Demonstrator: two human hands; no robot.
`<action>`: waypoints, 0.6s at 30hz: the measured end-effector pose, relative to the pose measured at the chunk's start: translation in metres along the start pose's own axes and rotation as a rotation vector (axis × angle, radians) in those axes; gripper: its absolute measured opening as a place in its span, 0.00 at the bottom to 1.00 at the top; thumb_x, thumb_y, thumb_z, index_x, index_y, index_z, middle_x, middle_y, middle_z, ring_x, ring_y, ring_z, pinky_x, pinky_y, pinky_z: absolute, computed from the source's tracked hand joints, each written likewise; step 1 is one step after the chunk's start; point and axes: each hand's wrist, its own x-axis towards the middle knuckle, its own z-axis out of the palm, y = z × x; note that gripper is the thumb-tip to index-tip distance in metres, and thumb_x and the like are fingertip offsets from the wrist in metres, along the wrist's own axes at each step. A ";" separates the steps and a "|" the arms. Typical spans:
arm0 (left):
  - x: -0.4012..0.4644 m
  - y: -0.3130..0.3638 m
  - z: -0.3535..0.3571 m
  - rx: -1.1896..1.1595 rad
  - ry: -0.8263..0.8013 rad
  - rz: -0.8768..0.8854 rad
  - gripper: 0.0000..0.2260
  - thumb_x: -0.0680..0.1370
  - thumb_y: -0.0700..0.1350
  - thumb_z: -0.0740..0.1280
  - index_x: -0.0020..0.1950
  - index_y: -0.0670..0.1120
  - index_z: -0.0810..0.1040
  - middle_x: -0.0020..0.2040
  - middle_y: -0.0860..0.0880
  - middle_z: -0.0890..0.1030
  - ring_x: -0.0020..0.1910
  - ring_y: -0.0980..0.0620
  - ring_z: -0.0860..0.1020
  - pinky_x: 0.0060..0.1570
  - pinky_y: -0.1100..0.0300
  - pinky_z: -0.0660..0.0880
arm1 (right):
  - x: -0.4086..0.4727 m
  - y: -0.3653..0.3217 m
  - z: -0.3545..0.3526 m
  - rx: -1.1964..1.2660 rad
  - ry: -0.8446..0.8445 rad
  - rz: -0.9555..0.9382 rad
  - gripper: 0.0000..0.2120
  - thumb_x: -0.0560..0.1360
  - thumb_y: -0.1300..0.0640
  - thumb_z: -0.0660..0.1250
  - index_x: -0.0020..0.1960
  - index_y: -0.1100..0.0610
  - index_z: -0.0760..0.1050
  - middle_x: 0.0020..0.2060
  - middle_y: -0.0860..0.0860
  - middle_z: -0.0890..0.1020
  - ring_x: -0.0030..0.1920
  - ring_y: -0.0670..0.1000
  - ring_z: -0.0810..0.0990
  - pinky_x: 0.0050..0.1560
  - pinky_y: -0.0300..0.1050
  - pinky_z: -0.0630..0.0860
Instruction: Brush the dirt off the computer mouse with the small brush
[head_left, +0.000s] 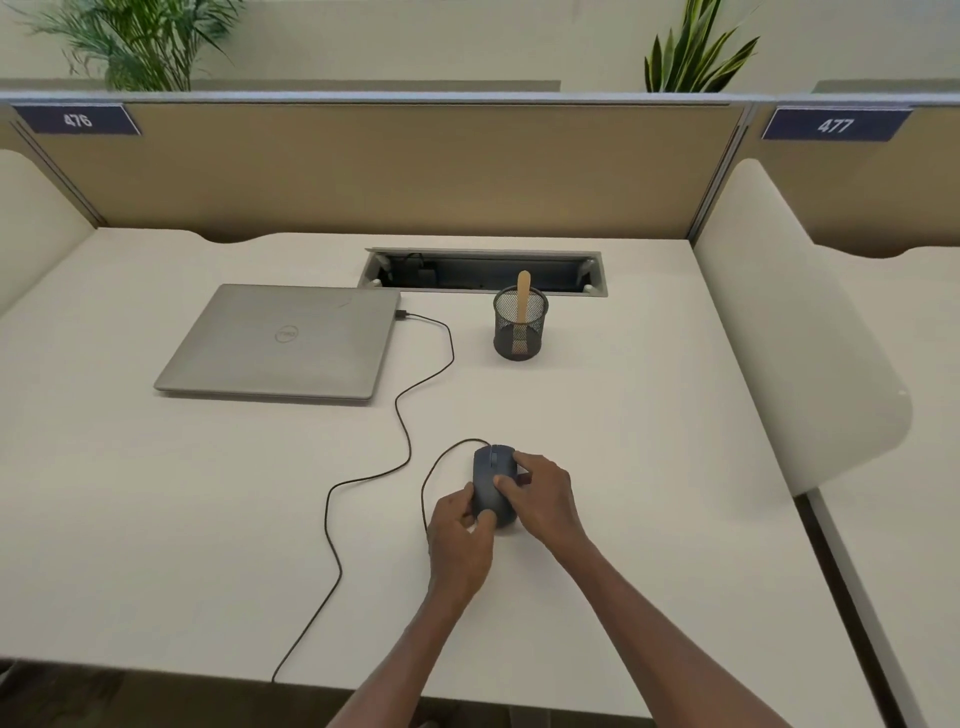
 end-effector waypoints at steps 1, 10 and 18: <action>0.002 0.001 -0.002 0.012 -0.001 0.006 0.05 0.76 0.35 0.65 0.47 0.42 0.79 0.45 0.48 0.79 0.41 0.50 0.74 0.36 0.71 0.68 | 0.000 -0.001 0.002 -0.012 0.004 -0.005 0.08 0.73 0.58 0.68 0.46 0.64 0.78 0.42 0.57 0.83 0.45 0.56 0.81 0.44 0.52 0.77; 0.010 0.005 -0.017 0.045 -0.084 -0.003 0.06 0.77 0.33 0.60 0.42 0.39 0.74 0.40 0.43 0.74 0.38 0.46 0.68 0.32 0.66 0.63 | -0.002 -0.001 0.014 -0.093 0.029 -0.063 0.09 0.76 0.60 0.67 0.40 0.63 0.71 0.40 0.55 0.79 0.42 0.55 0.77 0.42 0.47 0.73; 0.010 0.006 -0.027 0.037 -0.039 0.126 0.11 0.77 0.33 0.61 0.36 0.41 0.65 0.33 0.44 0.65 0.34 0.51 0.63 0.34 0.56 0.60 | -0.008 -0.008 0.004 -0.021 0.049 0.002 0.09 0.81 0.54 0.62 0.46 0.54 0.79 0.48 0.55 0.81 0.50 0.54 0.77 0.49 0.43 0.69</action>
